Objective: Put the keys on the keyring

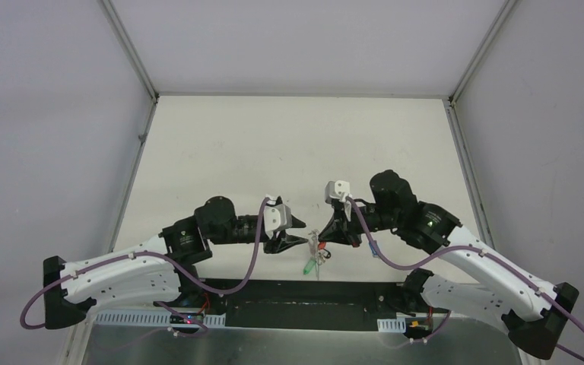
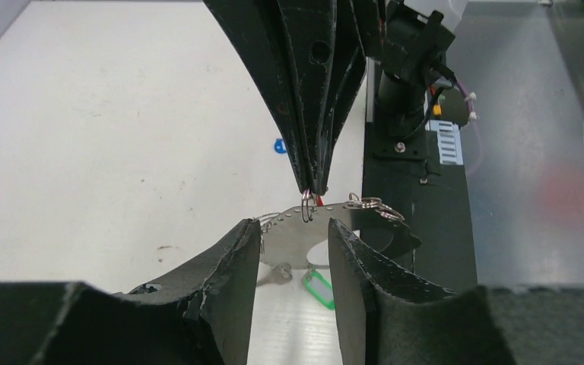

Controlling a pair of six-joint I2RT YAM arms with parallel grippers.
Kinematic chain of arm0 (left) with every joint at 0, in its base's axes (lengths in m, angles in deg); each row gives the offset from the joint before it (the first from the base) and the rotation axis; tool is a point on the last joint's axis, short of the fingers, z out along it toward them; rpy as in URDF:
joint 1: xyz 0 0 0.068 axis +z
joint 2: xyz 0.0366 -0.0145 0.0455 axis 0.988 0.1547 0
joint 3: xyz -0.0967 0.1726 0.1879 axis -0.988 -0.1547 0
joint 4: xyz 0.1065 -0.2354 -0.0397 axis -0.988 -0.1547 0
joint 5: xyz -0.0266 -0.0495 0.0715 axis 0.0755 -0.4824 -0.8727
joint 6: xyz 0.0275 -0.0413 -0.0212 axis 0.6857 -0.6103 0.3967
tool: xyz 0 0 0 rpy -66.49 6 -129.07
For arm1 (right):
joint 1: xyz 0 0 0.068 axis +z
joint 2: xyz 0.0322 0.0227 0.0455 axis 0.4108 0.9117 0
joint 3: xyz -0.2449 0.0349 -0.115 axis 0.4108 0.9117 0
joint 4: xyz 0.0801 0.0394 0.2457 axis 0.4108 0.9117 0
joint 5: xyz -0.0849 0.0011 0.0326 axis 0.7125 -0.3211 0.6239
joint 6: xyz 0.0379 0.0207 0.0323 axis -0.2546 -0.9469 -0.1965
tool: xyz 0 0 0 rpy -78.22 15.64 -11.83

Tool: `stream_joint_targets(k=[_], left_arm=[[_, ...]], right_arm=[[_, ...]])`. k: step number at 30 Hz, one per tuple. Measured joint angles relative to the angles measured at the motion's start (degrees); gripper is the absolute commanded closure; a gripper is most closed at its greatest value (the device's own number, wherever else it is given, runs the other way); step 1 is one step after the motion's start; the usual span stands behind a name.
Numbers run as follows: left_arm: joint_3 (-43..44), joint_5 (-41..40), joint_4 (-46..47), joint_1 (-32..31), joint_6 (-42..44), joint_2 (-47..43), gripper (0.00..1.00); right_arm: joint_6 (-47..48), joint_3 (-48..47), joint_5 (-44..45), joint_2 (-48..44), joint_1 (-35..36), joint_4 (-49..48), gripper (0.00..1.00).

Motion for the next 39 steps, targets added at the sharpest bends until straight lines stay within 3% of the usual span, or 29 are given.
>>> stream_joint_targets(k=[10,17,24,29,32,35,37,39], left_arm=[[4.4,0.3,-6.8,0.0,0.8,8.3,0.58],[5.5,1.6,-6.7,-0.7,0.4,13.7,0.8],[5.5,2.4,-4.9,-0.8,0.4,13.9,0.77],[5.6,3.0,-4.0,-1.1,0.4,13.9,1.0],[5.5,3.3,-3.9,-1.1,0.3,13.9,1.0],[5.5,3.4,-3.8,-1.1,0.3,13.8,1.0],[5.5,3.4,-3.8,-1.1,0.3,13.7,1.0],[5.3,3.4,-3.5,-1.1,0.1,13.4,1.0]], right_arm=[[0.6,-5.9,1.6,5.4,0.0,8.8,1.0],[0.3,-7.2,1.9,7.3,0.0,11.1,1.0],[-0.1,-7.2,1.9,7.3,0.0,11.3,1.0],[-0.2,-7.2,1.9,7.3,0.0,11.4,1.0],[-0.2,-7.2,1.8,7.3,0.0,11.5,1.0],[-0.3,-7.2,2.0,7.3,0.0,11.5,0.82],[-0.7,-7.2,2.5,7.2,0.0,11.3,0.61],[-0.9,-7.1,3.4,6.7,0.0,10.4,0.5]])
